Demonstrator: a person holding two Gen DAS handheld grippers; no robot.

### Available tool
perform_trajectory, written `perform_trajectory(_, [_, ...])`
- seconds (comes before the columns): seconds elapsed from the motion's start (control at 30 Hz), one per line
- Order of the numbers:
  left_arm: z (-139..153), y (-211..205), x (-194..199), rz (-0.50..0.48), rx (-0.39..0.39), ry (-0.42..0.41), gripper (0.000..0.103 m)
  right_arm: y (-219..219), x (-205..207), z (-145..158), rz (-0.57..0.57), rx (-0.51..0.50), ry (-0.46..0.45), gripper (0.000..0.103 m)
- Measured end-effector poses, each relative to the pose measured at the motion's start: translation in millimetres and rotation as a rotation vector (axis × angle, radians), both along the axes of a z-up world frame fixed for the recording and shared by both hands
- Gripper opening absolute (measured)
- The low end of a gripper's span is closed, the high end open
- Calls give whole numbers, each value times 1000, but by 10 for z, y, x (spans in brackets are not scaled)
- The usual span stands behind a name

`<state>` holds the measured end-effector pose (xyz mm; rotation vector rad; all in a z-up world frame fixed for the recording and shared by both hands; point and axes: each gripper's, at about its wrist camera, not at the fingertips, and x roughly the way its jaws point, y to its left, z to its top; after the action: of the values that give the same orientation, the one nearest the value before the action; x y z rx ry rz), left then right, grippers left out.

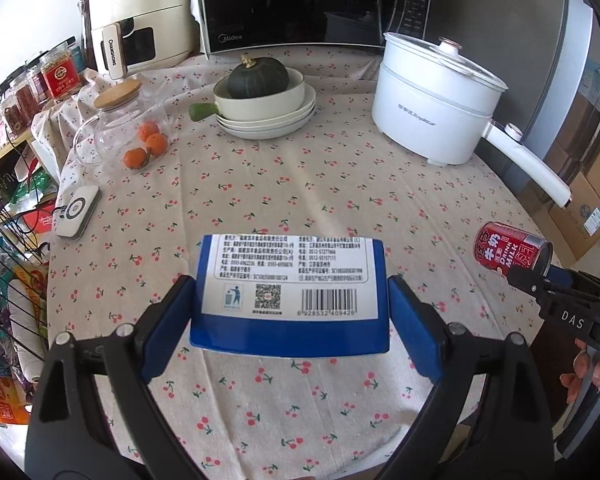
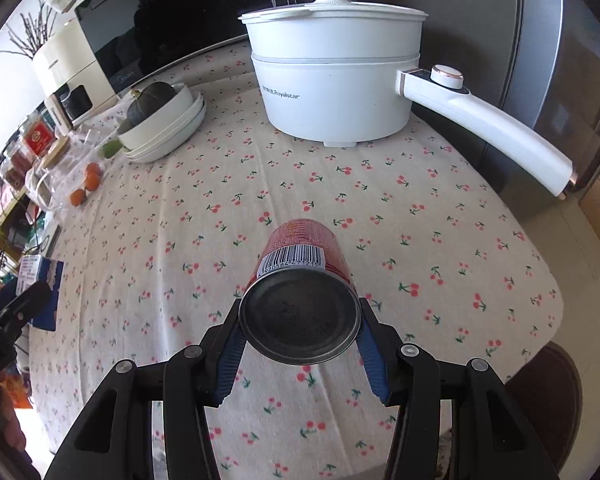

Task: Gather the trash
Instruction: 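Lift and carry the blue box and red can over the bin, then open both grippers over the bin to drop the box and can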

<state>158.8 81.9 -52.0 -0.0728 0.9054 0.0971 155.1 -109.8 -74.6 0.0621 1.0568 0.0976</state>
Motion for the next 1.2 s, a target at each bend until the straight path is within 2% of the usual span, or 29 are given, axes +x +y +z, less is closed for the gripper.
perform_trajectory(0.23, [16, -302, -126, -51, -11, 2, 94, -150, -299, 90, 9, 39, -25, 53])
perform_trajectory(0.43, [40, -601, -154, -112, -8, -7, 94, -242, -522, 281, 45, 8, -75, 53])
perform_trajectory(0.63, [-20, -973, -171, -193, -23, 1, 94, -610, -730, 392, 8, 5, -98, 53])
perform_trajectory(0.83, [-134, -1508, -265, -327, -46, 21, 94, -1172, -1003, 448, -76, 0, -101, 53])
perform_trajectory(1.2, [-231, -2594, -529, -641, -89, 41, 94, -2105, -1520, 446, -234, -25, -80, 53])
